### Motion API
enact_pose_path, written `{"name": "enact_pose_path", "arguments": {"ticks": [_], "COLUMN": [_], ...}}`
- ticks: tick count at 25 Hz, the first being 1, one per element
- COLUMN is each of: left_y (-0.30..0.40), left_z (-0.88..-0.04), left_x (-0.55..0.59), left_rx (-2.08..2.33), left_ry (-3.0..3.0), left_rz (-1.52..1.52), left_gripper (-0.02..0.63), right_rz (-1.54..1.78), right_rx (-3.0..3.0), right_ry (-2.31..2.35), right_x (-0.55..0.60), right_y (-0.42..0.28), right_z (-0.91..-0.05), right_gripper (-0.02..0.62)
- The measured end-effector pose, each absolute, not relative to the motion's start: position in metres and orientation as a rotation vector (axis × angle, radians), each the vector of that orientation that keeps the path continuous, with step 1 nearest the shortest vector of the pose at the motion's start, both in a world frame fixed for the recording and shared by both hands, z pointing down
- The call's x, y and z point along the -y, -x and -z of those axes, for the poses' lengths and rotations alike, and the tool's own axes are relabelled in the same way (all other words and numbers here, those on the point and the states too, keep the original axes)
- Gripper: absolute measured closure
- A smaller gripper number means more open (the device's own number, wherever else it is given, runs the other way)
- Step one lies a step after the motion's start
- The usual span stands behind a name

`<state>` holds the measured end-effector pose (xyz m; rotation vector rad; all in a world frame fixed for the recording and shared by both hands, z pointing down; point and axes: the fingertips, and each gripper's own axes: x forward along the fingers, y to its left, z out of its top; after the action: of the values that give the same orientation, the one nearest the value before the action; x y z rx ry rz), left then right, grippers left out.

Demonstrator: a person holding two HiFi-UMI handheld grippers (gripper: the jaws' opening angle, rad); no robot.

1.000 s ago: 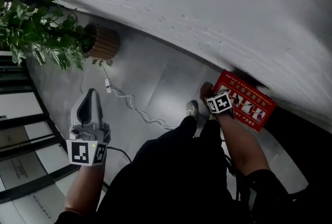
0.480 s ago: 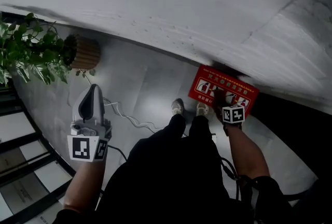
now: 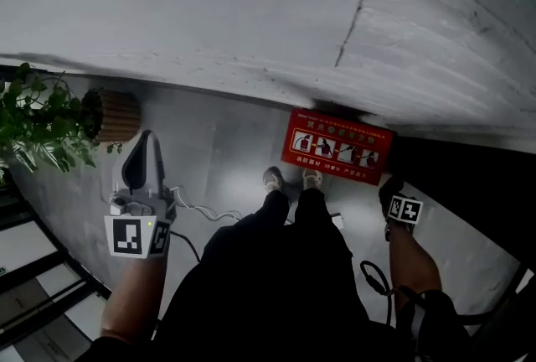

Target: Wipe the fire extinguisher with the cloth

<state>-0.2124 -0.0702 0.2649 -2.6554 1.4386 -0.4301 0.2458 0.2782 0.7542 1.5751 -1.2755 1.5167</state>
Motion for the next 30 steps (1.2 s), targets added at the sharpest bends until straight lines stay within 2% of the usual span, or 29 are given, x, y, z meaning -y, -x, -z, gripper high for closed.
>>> {"name": "enact_pose_path", "arguments": {"ticks": [4, 9, 14, 19, 25, 30], "left_y": [0.228, 0.256, 0.305, 0.345, 0.363, 0.331], "left_z": [-0.262, -0.259, -0.251, -0.244, -0.255, -0.251], "left_x": [0.07, 0.061, 0.037, 0.001, -0.012, 0.019], "left_rx": [-1.483, -1.607, -1.738, -1.849, -1.892, -1.791], "left_ry": [2.612, 2.554, 2.417, 2.289, 2.287, 2.372], "left_rz": [0.43, 0.443, 0.542, 0.626, 0.718, 0.613], "left_gripper": [0.609, 0.609, 0.609, 0.609, 0.609, 0.609], "right_rz": [-1.364, -1.279, -1.198, -1.038, -1.205, -1.303], "right_rx": [1.528, 1.907, 2.047, 1.981, 1.943, 1.869], "right_ry": [-1.565, -1.325, -1.022, -0.787, -0.931, -1.081], "right_x": [-0.214, -0.081, 0.027, 0.065, 0.071, 0.025], "right_y": [-0.227, -0.124, -0.015, 0.048, 0.027, -0.046], "right_z": [-0.712, -0.678, -0.706, -0.74, -0.756, -0.752], "right_gripper": [0.541, 0.541, 0.54, 0.538, 0.54, 0.54]}}
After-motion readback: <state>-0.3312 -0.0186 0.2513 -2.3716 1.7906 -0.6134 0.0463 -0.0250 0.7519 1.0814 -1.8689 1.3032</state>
